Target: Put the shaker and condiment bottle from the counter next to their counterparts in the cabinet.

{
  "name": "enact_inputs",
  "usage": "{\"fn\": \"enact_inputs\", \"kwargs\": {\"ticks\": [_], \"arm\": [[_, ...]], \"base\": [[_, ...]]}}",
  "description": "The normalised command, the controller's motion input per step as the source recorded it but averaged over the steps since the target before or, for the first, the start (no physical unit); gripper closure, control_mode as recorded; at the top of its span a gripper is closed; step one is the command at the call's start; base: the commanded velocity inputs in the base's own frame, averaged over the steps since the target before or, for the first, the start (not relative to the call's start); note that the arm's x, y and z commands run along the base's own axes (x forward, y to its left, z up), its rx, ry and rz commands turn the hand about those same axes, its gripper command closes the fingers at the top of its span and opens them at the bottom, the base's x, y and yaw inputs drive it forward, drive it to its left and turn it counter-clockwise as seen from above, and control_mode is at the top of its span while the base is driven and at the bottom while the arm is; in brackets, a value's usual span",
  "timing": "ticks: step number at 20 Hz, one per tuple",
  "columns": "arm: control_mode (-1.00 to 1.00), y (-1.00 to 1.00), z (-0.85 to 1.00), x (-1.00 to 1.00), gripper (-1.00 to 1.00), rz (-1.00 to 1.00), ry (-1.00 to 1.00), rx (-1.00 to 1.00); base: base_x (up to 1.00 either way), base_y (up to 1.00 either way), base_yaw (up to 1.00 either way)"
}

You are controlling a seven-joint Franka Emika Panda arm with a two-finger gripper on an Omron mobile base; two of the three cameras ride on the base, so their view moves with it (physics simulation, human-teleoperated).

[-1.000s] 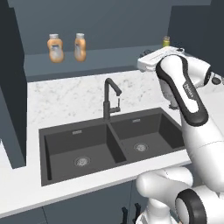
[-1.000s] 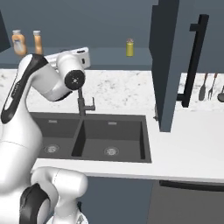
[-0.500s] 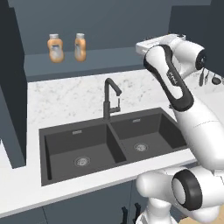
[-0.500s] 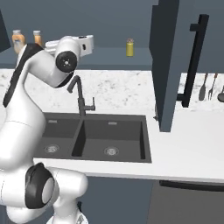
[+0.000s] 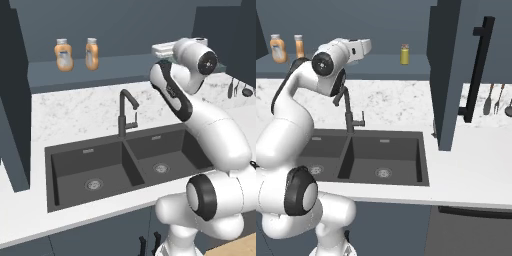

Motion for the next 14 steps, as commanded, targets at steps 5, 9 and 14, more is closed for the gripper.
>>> {"fn": "enact_inputs", "kwargs": {"ticks": [5, 9, 14], "arm": [[-1.00, -0.13, 0.02, 0.16, 1.00, -0.22, 0.00, 0.00], [-1.00, -0.11, 0.00, 0.12, 1.00, -0.19, 0.00, 0.00], [-1.00, -0.11, 0.06, 0.00, 1.00, -0.13, 0.00, 0.00]], "base": [[0.00, 0.00, 0.00], [0.00, 0.00, 0.00], [0.00, 0.00, 0.00]]}}
